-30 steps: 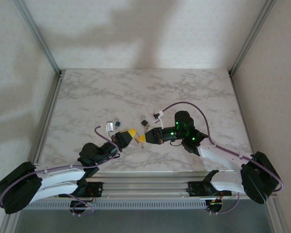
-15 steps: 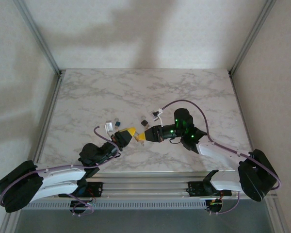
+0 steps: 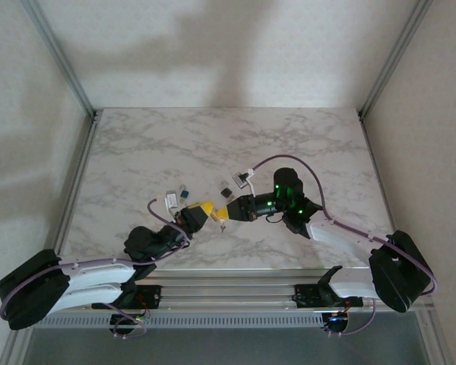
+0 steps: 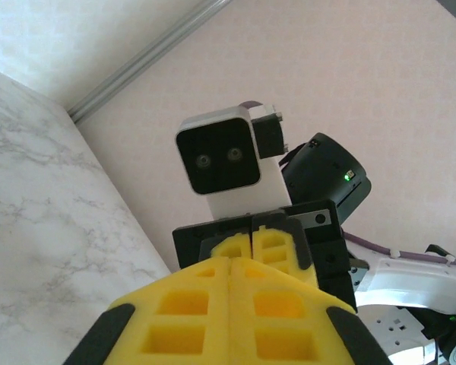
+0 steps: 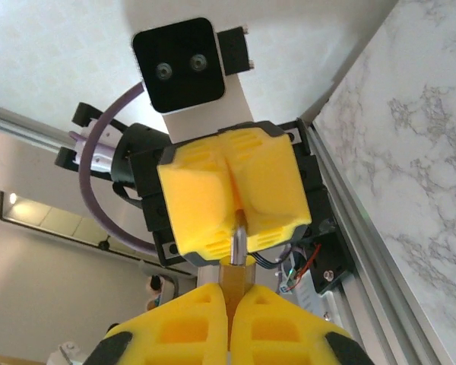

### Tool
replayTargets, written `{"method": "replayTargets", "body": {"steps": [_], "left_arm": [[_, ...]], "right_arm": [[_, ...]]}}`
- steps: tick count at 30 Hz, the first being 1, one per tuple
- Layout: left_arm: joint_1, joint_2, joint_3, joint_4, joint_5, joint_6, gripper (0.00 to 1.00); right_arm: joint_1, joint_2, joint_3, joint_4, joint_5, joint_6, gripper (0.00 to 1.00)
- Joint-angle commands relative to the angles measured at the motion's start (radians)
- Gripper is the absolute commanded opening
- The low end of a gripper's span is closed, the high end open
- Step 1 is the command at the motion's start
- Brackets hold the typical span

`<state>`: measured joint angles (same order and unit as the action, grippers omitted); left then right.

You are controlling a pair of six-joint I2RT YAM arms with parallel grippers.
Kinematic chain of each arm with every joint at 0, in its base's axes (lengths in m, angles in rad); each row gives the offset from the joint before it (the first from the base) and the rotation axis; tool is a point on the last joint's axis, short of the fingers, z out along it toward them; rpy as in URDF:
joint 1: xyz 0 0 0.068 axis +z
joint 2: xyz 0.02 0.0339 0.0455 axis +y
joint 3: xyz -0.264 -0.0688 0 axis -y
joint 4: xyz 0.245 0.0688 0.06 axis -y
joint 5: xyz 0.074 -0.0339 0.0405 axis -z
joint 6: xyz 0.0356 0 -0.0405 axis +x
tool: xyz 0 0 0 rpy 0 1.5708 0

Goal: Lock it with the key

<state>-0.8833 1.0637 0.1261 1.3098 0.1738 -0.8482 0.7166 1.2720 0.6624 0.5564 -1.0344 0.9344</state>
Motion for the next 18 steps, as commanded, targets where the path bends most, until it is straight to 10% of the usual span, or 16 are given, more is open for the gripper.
{"method": "replayTargets", "body": {"steps": [1,18], "left_arm": [[-0.061,0.043,-0.028,-0.071,0.213,0.003,0.0],[-0.082,-0.049,-0.006,-0.133,0.183,0.002,0.0]], "right_arm": [[-0.011,-0.005,0.065,0.18,0.132,-0.03,0.0],[-0.011,-0.009,0.08,-0.013,0.184,-0.157,0.0]]}}
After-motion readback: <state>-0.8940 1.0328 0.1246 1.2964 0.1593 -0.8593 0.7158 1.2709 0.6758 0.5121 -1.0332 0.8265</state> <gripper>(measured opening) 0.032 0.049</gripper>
